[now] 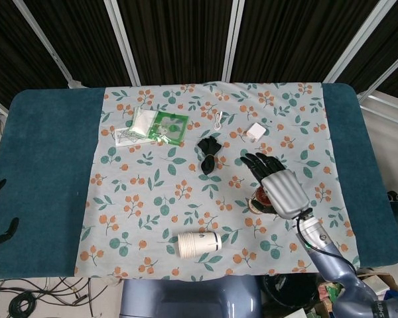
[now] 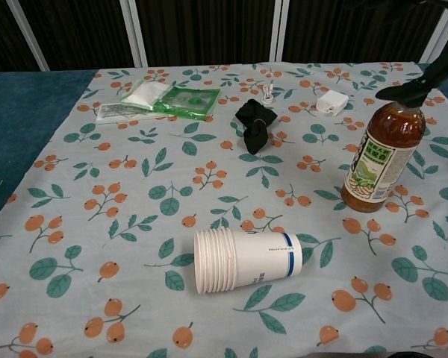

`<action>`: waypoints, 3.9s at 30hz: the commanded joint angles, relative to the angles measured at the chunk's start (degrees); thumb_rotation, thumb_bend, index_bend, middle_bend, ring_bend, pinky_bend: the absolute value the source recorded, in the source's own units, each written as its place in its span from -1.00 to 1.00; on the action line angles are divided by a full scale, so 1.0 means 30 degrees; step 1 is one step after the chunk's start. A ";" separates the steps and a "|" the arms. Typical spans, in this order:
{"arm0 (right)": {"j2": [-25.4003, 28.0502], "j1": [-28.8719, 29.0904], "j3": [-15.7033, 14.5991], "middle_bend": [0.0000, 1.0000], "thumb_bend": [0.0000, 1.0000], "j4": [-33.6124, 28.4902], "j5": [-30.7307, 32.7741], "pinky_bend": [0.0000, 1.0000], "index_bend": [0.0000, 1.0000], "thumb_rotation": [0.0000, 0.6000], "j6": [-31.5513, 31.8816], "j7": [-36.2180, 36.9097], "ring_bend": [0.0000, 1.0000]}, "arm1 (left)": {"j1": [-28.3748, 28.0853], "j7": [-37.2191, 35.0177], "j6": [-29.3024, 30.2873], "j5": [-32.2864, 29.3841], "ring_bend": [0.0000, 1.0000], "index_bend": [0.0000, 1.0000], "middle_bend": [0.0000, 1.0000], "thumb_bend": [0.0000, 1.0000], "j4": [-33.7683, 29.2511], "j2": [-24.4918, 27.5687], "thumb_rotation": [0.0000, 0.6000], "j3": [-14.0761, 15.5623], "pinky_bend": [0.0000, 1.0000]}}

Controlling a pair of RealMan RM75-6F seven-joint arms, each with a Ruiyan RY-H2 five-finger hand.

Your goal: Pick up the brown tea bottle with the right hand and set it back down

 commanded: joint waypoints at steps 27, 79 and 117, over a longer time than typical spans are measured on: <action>-0.4441 -0.4918 -0.3159 -0.91 -0.77 0.9700 -0.2960 -0.77 -1.00 1.00 0.3429 1.3767 -0.87 | -0.0107 0.0575 -0.0470 -0.0267 -1.00 -0.96 -1.00 -0.26 -0.0252 0.0049 1.00 0.0111 -1.00; -1.0616 -0.1692 -0.0402 -0.10 -0.29 1.6039 -0.2872 0.21 -0.27 1.00 0.1103 2.0705 -0.01 | -0.0157 0.1000 -0.0838 -0.0835 -1.00 -0.94 -1.00 -0.26 -0.0464 0.0191 1.00 0.0078 -1.00; 0.0816 0.1445 0.3721 0.03 -0.29 -0.0279 0.0054 0.23 -0.08 1.00 -0.1683 0.1794 0.07 | -0.0067 0.0739 -0.0579 -0.0652 -1.00 -0.92 -1.00 -0.26 -0.0526 0.0254 1.00 0.0066 -1.00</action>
